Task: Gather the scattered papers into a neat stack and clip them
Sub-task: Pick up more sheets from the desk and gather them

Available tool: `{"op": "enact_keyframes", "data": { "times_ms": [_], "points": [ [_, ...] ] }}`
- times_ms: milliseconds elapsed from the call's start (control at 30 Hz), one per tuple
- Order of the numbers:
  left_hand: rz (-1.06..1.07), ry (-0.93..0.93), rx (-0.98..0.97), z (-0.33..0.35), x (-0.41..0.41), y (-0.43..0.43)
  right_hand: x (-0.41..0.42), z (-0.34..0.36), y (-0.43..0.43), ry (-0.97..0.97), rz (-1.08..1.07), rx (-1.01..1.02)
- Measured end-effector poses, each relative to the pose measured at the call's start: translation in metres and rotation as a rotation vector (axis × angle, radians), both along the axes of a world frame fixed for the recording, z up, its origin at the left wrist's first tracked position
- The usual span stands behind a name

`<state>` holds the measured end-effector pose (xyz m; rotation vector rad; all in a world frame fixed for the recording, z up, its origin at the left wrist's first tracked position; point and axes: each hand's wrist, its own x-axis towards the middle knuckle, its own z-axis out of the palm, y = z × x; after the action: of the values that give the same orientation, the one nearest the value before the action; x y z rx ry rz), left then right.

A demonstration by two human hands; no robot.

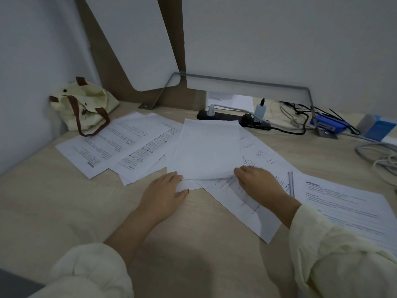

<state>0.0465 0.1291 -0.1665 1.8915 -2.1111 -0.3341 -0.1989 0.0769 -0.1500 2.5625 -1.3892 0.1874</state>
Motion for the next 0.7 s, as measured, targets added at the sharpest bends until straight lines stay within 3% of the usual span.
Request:
{"op": "enact_keyframes", "data": {
  "times_ms": [67,167,233,333,400,533,700],
  "points": [
    [0.037,0.172,-0.099,0.01,0.002,-0.001,0.002,0.018,0.007,-0.203,0.004,-0.043],
    [0.184,0.635,-0.201,0.043,0.006,-0.007,0.005,0.061,0.019,-0.519,-0.039,-0.14],
    [0.181,0.849,-0.243,0.068,0.009,-0.013,0.004,0.091,0.028,-0.776,-0.029,-0.209],
    [0.108,0.911,-0.25,0.097,0.008,-0.017,0.0,0.125,0.033,-1.101,0.018,-0.206],
    [0.053,0.962,-0.216,0.107,0.004,-0.016,-0.002,0.142,0.035,-1.218,0.028,-0.186],
    [-0.047,1.102,-0.142,0.12,-0.004,-0.007,-0.006,0.157,0.033,-1.348,-0.034,-0.178],
    [0.008,1.027,-0.18,0.122,0.002,0.001,-0.01,0.156,0.025,-1.5,-0.146,-0.097]
  ]
}}
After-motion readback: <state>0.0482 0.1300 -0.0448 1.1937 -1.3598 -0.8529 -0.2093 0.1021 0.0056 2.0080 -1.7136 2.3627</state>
